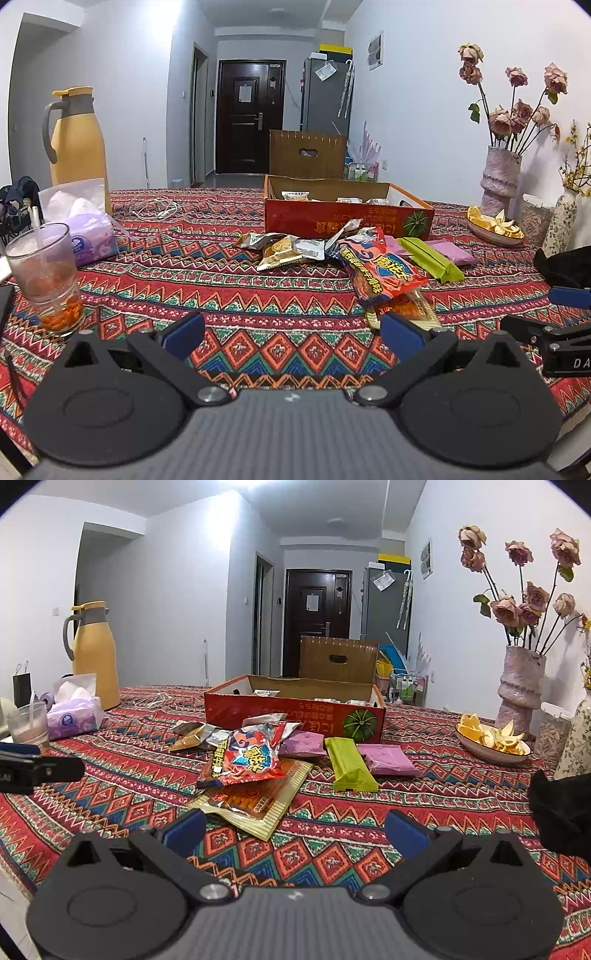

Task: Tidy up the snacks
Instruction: 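Withdraw both open tools from the box back toward the snack pile, then grasp another oat biscuit packet with the left tool while the right tool grasps a silver packet, then carry both packets into the orange box and open both tools, then withdraw both tools from the box back toward the snack pile, then grasp a white printed wrapper with the right tool while the left tool grasps an oat biscuit packet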

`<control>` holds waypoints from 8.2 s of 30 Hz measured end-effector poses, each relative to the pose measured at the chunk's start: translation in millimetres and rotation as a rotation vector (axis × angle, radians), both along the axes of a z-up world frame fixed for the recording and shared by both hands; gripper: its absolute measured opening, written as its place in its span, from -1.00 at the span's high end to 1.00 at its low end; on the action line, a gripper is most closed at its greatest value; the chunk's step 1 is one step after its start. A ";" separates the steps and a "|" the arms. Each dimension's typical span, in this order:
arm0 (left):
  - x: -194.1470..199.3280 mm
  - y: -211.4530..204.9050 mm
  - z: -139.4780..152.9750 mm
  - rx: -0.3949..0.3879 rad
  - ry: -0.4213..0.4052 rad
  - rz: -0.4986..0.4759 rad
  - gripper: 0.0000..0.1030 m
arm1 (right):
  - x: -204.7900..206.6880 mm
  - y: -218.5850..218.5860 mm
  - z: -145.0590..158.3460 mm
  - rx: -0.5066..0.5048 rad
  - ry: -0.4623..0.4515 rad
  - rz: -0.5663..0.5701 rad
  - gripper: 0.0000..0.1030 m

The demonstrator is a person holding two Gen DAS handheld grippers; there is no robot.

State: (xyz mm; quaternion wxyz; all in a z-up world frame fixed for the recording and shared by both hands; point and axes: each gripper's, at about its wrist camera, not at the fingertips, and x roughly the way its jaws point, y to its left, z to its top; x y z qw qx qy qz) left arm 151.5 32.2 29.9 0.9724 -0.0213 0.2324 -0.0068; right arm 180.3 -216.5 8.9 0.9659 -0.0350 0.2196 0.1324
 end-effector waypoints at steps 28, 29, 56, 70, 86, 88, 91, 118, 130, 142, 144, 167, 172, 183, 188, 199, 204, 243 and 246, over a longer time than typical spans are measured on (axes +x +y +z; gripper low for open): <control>241.6 37.0 -34.1 -0.162 0.177 -0.029 -0.69 | 143.2 37.3 14.1 -0.005 -0.022 0.043 -1.00; 249.1 38.1 -36.7 -0.172 0.181 -0.035 -0.67 | 150.4 37.8 15.4 0.007 -0.015 0.050 -1.00; 202.3 42.8 -21.1 -0.202 0.125 -0.042 0.20 | 276.1 97.7 -3.7 0.065 0.079 0.157 0.71; 122.2 -5.6 27.2 -0.175 0.041 -0.074 0.19 | 146.0 10.3 41.2 0.155 -0.049 0.084 0.72; 32.9 -61.1 21.9 -0.107 0.078 -0.111 0.19 | 7.6 -44.5 20.6 0.093 -0.062 0.004 0.72; 30.6 -64.4 20.6 -0.099 0.082 -0.111 0.19 | 3.0 -48.4 18.9 0.102 -0.059 -0.001 0.72; 29.1 -67.6 20.5 -0.090 0.083 -0.112 0.19 | 1.0 -52.8 16.6 0.110 -0.052 -0.006 0.72; 177.5 -60.8 49.2 -0.010 -0.012 -0.106 0.19 | 149.1 -24.1 48.6 0.073 -0.122 0.110 0.72; 285.7 -33.0 46.8 0.021 -0.024 -0.079 0.19 | 268.1 18.1 69.5 0.093 -0.136 0.229 0.72; 378.6 -2.9 -4.9 -0.001 0.118 -0.048 0.19 | 391.2 81.8 29.5 0.182 0.065 0.284 0.72; 382.3 -0.6 -12.4 0.002 0.132 -0.053 0.19 | 396.7 93.7 13.3 0.137 0.096 0.290 0.72; 334.0 -2.2 6.3 0.076 0.033 -0.062 -0.75 | 356.7 63.9 26.9 0.137 0.030 0.149 -0.70; 280.7 3.4 27.0 0.083 -0.023 -0.057 -0.83 | 299.8 41.3 43.6 0.079 -0.029 0.114 -0.72; 144.3 1.5 47.7 0.015 -0.119 -0.039 -0.95 | 167.7 11.5 55.7 0.010 -0.103 0.075 -0.95; 88.9 0.0 35.5 -0.017 -0.076 -0.017 -0.96 | 104.8 5.3 47.9 0.000 -0.093 0.048 -1.00; 6.2 1.4 9.6 -0.072 0.019 -0.005 -0.96 | 7.2 5.9 10.4 0.025 0.020 0.027 -1.00; -7.3 1.9 0.5 -0.065 0.056 -0.002 -0.96 | -14.9 6.4 2.0 0.020 0.039 0.029 -1.00; 141.4 99.3 -21.3 -0.079 0.101 0.166 -0.96 | 268.5 176.4 -4.7 -0.283 0.224 0.568 -0.89; 153.6 105.7 -20.3 -0.088 0.098 0.172 -0.96 | 293.4 191.6 -14.5 -0.292 0.296 0.607 -0.79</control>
